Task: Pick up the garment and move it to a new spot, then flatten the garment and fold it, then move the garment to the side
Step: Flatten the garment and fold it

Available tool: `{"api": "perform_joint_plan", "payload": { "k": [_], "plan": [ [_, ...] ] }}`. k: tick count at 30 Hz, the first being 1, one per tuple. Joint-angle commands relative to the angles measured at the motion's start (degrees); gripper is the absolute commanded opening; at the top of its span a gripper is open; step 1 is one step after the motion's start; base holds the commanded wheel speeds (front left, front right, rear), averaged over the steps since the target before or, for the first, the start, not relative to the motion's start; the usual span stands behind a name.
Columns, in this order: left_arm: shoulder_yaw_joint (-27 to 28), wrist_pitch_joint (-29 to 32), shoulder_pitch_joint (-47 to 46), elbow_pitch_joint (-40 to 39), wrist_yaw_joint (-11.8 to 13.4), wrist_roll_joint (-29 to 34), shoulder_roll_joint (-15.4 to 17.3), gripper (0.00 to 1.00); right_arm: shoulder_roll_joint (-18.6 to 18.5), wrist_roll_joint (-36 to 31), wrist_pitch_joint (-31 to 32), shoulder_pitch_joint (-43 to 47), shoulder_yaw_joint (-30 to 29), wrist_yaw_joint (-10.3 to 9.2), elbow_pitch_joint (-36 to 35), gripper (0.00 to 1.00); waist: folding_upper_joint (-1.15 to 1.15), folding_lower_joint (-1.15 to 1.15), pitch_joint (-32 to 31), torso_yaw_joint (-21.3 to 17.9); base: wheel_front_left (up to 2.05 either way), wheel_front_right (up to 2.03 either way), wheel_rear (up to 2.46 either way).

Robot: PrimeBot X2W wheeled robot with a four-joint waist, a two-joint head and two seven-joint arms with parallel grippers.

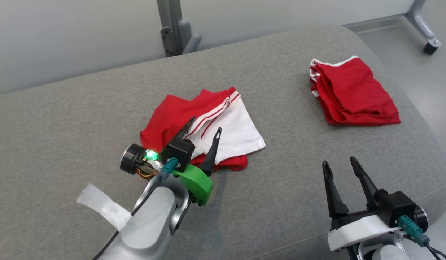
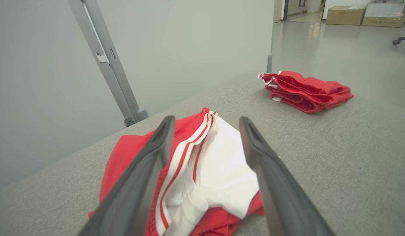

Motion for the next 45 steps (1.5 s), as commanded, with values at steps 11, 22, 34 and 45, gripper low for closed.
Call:
{"api": "perform_joint_plan", "payload": {
  "k": [11,22,34,45],
  "plan": [
    [-0.5,0.0,-11.3,19.7,3.8,-1.4,0.3,1.0,-0.1,1.2,-0.2,-2.6,0.8,-0.05,0.2,1.0,0.0,0.0,6.6,-7.0,0.0,0.0,0.0],
    [-1.1,0.6,-16.2,29.9,8.6,-3.6,0.3,0.0,-0.1,1.8,-0.2,-3.6,0.5,-0.05,0.4,1.0,0.0,0.0,6.5,-6.6,0.0,0.0,0.0],
    [-3.3,0.0,-14.6,19.5,5.5,-12.7,0.3,0.0,-0.1,1.3,-0.2,-2.5,-0.6,-0.05,0.5,1.0,0.0,0.0,4.5,-4.7,0.0,0.0,0.0],
    [-2.5,0.0,-16.7,14.5,11.8,-22.2,1.1,0.0,-0.1,1.1,-0.2,-2.0,-1.0,-0.05,0.0,1.0,0.0,0.0,3.7,-3.1,0.0,0.0,0.0]
  ]
}}
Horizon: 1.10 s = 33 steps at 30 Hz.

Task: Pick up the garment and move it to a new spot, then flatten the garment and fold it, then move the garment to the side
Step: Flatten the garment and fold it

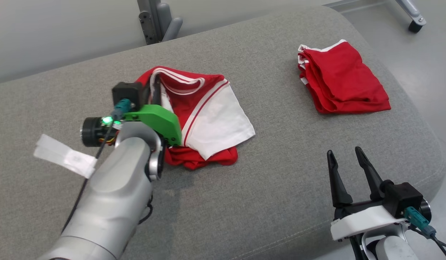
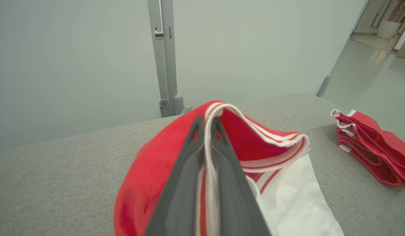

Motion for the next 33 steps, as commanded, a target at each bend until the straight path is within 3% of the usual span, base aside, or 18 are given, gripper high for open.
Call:
{"api": "perform_joint_plan", "payload": {
  "k": [1,5,11,20,29,30,31,32,33],
  "plan": [
    [1.8,-0.1,-0.5,0.5,0.9,-0.9,1.5,0.0,-0.1,-0.3,-0.2,0.5,-0.2,-0.05,-0.2,1.0,0.0,0.0,0.2,0.3,0.0,0.0,0.0],
    [8.4,-0.1,1.5,1.2,3.5,-2.3,4.8,0.0,-0.1,-0.2,-0.2,0.3,-0.4,-0.05,-0.4,1.0,0.0,0.0,0.7,0.9,0.0,0.0,0.0],
    [16.7,-0.1,5.9,3.9,5.2,-4.4,8.4,0.0,-0.1,-0.3,-0.2,-0.3,-0.5,-0.05,-0.3,1.0,0.0,0.0,1.5,1.9,0.0,0.0,0.0],
    [25.5,-0.1,11.5,5.2,5.7,-5.0,10.0,0.0,-0.1,-0.6,-0.2,-0.6,-0.8,-0.05,-0.1,1.0,0.0,0.0,1.6,3.0,0.0,0.0,0.0],
    [31.3,-0.1,16.4,2.4,5.8,-1.9,9.0,0.01,-0.1,-0.9,-0.2,0.5,-1.1,-0.05,0.3,1.0,0.0,0.0,-0.2,4.9,0.0,0.0,0.0],
    [31.4,-0.1,16.9,1.8,5.7,-1.0,8.8,0.38,-0.1,-1.0,-0.2,0.7,-1.1,-0.05,0.3,1.0,0.0,0.0,-0.5,5.2,0.0,0.0,0.0],
    [31.6,-0.1,17.4,1.1,5.5,-0.1,8.5,0.89,-0.1,-1.0,-0.2,0.8,-1.3,-0.05,0.4,1.0,0.0,0.0,-0.8,5.4,0.0,0.0,0.0],
    [31.8,-0.1,17.8,0.1,5.4,0.5,8.4,1.0,-0.1,-1.0,-0.2,0.8,-1.3,-0.05,0.4,1.0,0.0,0.0,-1.1,5.7,0.0,0.0,0.0],
    [32.0,-0.1,18.3,-1.2,5.3,1.7,8.3,1.0,-0.1,-1.1,-0.2,0.9,-1.5,-0.05,0.5,1.0,0.0,0.0,-1.4,6.0,0.0,0.0,0.0]
  ]
}}
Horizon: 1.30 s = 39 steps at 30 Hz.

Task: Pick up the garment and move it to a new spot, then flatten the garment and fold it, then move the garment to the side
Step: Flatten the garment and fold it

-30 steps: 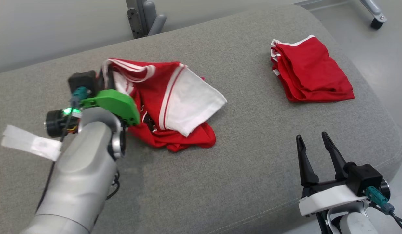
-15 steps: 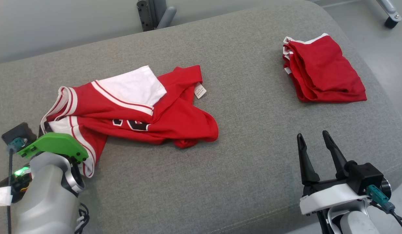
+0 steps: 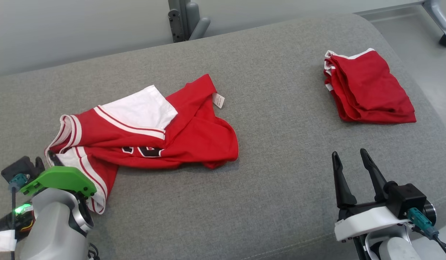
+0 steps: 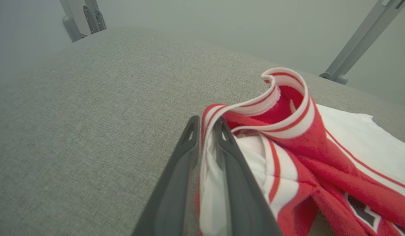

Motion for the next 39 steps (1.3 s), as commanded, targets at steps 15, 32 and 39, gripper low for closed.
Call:
{"api": "perform_joint_plan", "payload": {
  "k": [15,32,39],
  "plan": [
    [-3.6,-0.1,4.2,-12.8,-5.6,15.3,-4.6,1.0,-0.1,-1.0,-0.2,2.1,0.8,-0.05,0.5,1.0,0.0,0.0,-3.7,1.6,0.0,0.0,0.0],
    [-15.7,6.2,-9.4,8.1,-11.2,18.1,-8.1,1.0,-0.1,-0.7,-0.2,-0.4,2.8,-0.05,0.8,1.0,0.0,0.0,1.3,-5.5,0.0,0.0,0.0],
    [-16.6,8.2,-13.3,15.7,-7.8,19.2,-7.1,1.0,-0.1,-0.3,-0.2,-1.0,2.2,-0.05,0.6,1.0,0.0,0.0,2.7,-6.9,0.0,0.0,0.0]
  ]
}}
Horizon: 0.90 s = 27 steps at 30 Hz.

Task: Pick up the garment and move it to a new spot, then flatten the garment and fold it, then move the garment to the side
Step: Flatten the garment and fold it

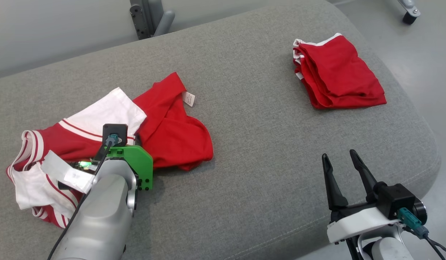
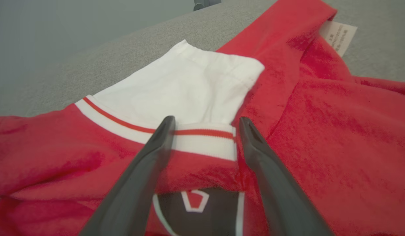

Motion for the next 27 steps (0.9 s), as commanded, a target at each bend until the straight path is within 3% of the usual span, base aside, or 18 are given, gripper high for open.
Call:
{"api": "perform_joint_plan", "payload": {
  "k": [1,3,6,11,15,21,27],
  "plan": [
    [0.0,0.3,-1.4,1.6,1.5,0.6,0.6,0.97,-0.1,0.5,-0.2,-0.7,-0.2,-0.05,-0.2,1.0,0.0,0.0,0.9,-0.7,0.0,0.0,0.0],
    [0.1,0.8,-2.1,2.8,1.6,0.2,0.5,0.0,-0.1,0.6,-0.2,-0.7,-0.5,-0.05,-0.3,1.0,0.0,0.0,1.1,-0.5,0.0,0.0,0.0],
    [0.4,0.5,-3.6,3.3,0.6,-0.8,0.3,0.0,-0.1,0.9,-0.2,-1.0,-0.5,-0.05,-0.3,1.0,0.0,0.0,1.4,-0.1,0.0,0.0,0.0],
    [1.5,-3.3,-6.6,2.1,1.2,-2.0,0.4,0.0,-0.1,1.1,-0.2,-1.4,-0.1,-0.05,-0.5,1.0,0.0,0.0,2.2,0.2,0.0,0.0,0.0],
    [3.0,-5.6,-11.8,0.6,0.7,-3.2,2.2,0.0,-0.1,1.4,-0.2,-2.6,0.6,-0.05,-1.0,1.0,0.0,0.0,3.7,-0.3,0.0,0.0,0.0],
    [5.1,-6.6,-20.6,0.1,0.8,-3.9,7.8,0.0,-0.1,2.1,-0.2,-4.0,1.6,-0.05,-1.0,1.0,0.0,0.0,6.6,-2.5,0.0,0.0,0.0],
    [8.1,-7.6,-25.2,0.4,2.7,-5.6,13.0,0.0,-0.1,3.3,-0.2,-5.2,1.8,-0.05,-0.7,1.0,0.0,0.0,8.5,-4.3,0.0,0.0,0.0]
  ]
}}
